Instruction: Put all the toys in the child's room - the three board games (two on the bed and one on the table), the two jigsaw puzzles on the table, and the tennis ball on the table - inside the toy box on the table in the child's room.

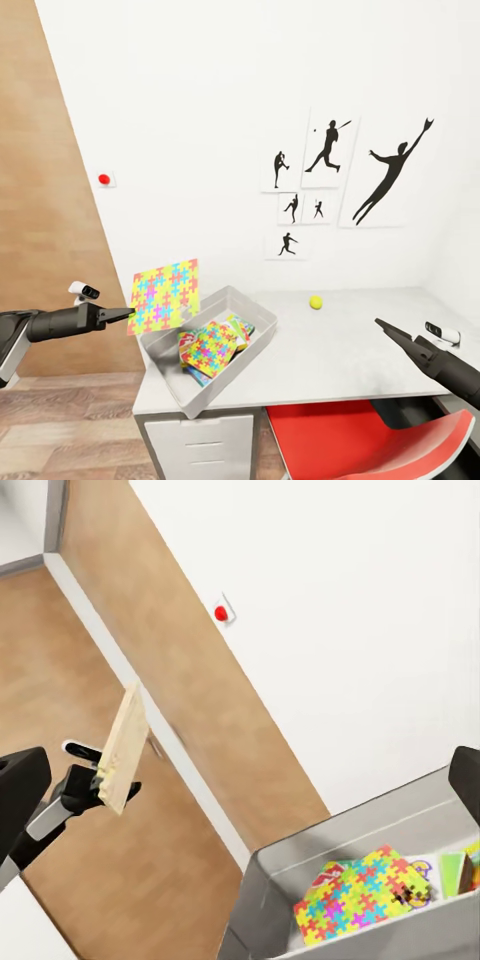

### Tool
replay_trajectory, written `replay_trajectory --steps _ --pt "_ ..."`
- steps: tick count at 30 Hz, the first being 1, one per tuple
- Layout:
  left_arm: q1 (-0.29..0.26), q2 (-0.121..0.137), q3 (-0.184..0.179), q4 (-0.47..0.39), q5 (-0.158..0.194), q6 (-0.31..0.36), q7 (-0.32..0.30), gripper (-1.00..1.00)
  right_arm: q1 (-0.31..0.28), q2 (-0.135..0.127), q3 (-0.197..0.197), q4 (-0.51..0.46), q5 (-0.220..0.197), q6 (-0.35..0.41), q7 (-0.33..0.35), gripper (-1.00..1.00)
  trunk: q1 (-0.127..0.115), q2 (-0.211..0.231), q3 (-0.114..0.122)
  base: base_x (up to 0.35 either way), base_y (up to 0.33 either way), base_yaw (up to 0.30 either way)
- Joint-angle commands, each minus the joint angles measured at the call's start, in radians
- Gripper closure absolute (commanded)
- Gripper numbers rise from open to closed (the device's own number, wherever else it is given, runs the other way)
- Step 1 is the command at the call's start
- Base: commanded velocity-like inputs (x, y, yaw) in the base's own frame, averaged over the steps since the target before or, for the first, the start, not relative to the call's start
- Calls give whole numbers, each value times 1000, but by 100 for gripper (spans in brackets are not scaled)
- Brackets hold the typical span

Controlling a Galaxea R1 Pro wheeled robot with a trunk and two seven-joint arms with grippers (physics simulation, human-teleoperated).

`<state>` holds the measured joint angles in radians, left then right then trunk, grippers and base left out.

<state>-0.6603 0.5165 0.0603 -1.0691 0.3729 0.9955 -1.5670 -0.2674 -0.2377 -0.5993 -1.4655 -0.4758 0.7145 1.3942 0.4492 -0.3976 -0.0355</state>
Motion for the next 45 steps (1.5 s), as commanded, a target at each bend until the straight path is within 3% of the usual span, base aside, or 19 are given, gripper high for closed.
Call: replay_trajectory --steps 1,39,45 --pt "-1 0 0 0 0 10 -4 100 -1 0 0 0 -2 9 2 -100 1 -2 -2 47 13 -17" --pt "1 -6 -4 0 -2 8 -4 100 -1 0 0 1 -1 13 2 -100 1 -2 1 70 2 -52" --pt "-1 -17 -11 0 -23 16 -4 100 -1 0 0 1 -1 13 -6 -100 1 -2 1 0 0 0"
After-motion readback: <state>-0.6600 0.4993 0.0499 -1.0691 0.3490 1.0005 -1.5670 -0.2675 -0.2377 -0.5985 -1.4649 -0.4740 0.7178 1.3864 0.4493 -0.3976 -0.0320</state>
